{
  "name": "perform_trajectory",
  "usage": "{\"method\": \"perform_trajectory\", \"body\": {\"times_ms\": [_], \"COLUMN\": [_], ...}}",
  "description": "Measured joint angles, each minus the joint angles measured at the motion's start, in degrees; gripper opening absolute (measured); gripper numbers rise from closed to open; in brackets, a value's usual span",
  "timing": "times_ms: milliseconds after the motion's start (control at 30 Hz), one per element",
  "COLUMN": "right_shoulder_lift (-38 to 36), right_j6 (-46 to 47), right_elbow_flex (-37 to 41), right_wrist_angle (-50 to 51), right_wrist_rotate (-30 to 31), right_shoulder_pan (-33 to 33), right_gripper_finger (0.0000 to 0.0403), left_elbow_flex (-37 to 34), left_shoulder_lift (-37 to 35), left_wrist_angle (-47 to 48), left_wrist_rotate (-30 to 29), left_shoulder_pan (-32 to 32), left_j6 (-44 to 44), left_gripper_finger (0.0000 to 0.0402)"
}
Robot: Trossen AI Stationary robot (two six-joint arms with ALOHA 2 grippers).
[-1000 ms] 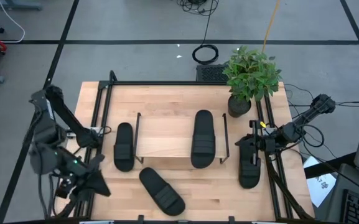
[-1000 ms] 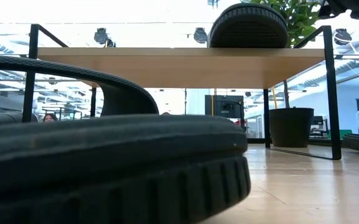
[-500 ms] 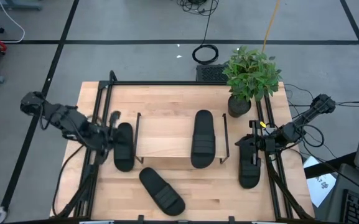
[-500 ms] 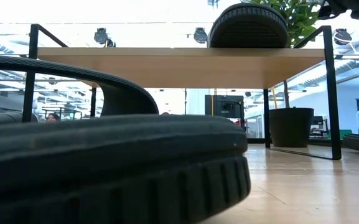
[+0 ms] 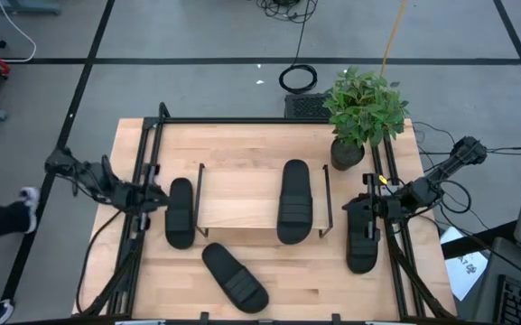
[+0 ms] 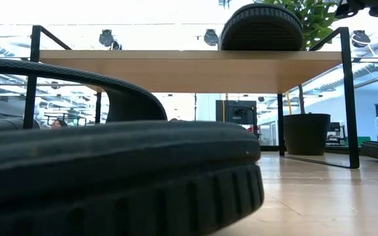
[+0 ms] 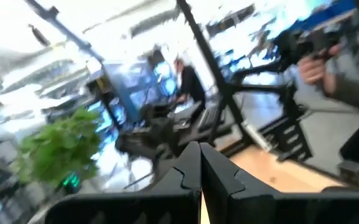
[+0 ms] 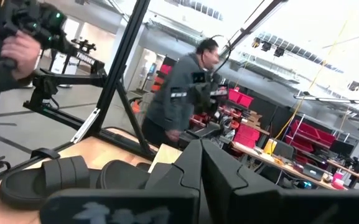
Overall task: Pick and place slides into the shelf
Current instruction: Put the bottom left black slide on the shelf
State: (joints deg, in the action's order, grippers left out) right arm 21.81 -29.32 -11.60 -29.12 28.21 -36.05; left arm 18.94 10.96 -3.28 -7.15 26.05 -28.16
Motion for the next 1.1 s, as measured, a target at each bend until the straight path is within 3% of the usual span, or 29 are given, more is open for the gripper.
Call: {"method": "perform_trajectory", "body": {"times_ms": [100,300,467,933,1100], "right_shoulder_lift": [0.0,0.0,0.7,1.5,3.5], "right_j6": [0.1,1.9,3.3,1.5,-1.9], "right_elbow_flex": [0.0,0.0,0.0,0.0,0.0], "right_wrist_angle": [0.0,0.2,0.2,-3.0,-3.1], "right_wrist_rotate": [0.0,0.0,0.0,0.0,-5.8], "right_shoulder_pan": [0.0,0.0,0.0,0.0,-0.1], "right_gripper_finger": [0.0000,0.0000,0.0000,0.0000,0.0000], "left_elbow_flex": [-6.3,-12.3,-13.2,-13.9,-13.9], "left_shoulder_lift": [-2.2,-5.2,-5.8,-5.7,-5.7], "left_wrist_angle": [-2.2,-7.2,-8.7,-7.4,-7.4], "left_wrist_rotate": [1.5,-3.1,-7.3,-6.9,-6.9], "left_shoulder_pan": [0.0,0.0,0.0,0.0,0.0], "left_j6": [0.7,0.9,1.5,-1.3,-2.1], "left_gripper_finger": [0.0000,0.0000,0.0000,0.0003,0.0007]}}
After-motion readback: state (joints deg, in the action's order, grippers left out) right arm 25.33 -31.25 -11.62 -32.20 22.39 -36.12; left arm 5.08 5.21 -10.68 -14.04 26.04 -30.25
